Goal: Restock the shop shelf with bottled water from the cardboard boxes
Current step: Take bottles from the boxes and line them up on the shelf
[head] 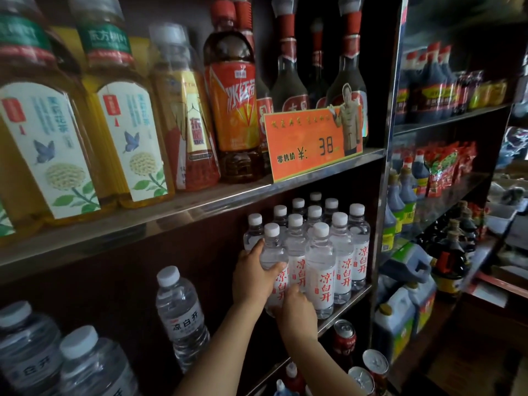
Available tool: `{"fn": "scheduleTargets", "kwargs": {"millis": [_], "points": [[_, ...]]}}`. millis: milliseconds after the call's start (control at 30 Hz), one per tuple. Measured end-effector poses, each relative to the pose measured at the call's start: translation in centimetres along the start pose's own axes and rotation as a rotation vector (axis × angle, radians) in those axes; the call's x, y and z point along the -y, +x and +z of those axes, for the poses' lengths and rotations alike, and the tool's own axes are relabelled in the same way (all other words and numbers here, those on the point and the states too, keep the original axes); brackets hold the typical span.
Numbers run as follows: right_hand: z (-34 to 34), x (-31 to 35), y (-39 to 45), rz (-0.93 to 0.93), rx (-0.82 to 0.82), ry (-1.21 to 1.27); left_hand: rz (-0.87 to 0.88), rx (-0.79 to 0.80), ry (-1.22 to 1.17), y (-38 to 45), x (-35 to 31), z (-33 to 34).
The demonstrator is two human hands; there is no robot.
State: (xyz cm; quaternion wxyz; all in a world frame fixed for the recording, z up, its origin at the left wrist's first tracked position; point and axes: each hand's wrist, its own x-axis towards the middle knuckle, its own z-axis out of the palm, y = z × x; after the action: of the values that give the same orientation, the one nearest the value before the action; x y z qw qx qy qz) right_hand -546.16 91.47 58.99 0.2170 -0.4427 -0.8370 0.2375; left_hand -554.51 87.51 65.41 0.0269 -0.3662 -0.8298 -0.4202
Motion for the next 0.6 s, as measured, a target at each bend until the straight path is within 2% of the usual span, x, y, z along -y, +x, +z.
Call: {"fn": "scheduleTargets", "kwargs": {"millis": [167,233,367,600], "points": [[-2.1,0.0,-0.6,0.008,0.054,0.062,-0.024,0.091,0.236,-0.3,-1.1,-1.6],[-2.8,-0.2,-1.1,0.026,0.055,0.099,-0.038,0.101,0.231,-0.7,-1.3,-2.1],[-4.2,-0.7,-2.7,-0.051,0.073,-0.020,-0.053,0.104,0.137,-2.2,-1.6,-2.9],[-9.4,-3.2,-6.5,-0.181,0.084,-0.142,0.129,0.170,0.254,-7.0,-3.2,-3.8]]}}
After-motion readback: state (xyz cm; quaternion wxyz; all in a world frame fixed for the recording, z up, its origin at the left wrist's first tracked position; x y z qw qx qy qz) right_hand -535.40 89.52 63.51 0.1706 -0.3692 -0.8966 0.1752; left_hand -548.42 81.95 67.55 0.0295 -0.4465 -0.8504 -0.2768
